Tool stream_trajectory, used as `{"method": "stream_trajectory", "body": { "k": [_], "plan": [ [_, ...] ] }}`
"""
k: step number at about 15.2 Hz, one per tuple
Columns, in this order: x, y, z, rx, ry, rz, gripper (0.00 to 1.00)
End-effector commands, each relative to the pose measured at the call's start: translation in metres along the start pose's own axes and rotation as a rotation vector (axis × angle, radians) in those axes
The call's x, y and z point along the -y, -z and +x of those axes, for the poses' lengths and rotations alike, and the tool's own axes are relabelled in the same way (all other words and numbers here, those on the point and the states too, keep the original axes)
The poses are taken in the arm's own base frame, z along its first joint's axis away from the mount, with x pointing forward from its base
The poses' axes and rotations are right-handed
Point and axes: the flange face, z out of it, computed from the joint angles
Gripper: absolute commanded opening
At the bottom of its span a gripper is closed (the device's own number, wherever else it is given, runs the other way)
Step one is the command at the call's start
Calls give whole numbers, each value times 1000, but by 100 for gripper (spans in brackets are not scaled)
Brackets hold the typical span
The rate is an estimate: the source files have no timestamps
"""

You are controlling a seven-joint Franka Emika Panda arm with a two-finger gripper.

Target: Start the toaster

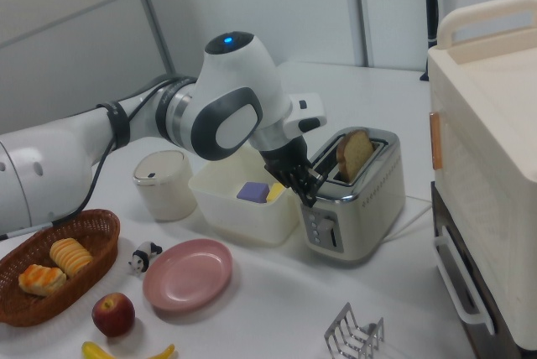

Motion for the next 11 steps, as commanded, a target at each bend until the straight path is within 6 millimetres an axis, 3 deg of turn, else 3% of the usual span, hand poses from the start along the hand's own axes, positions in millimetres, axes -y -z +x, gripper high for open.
{"method": "stream_trajectory", "body": {
  "k": [1,2,4,5,6,11],
  "plan": [
    [-1,37,-14,23,16,-1,28],
    [-2,44,-19,46,17,2,34],
    [-6,54,-29,104,39,8,58],
    [-7,57,-36,145,41,7,92],
    [-8,57,-37,159,47,-8,100],
    [-6,68,-41,161,49,-26,100]
  ]
}}
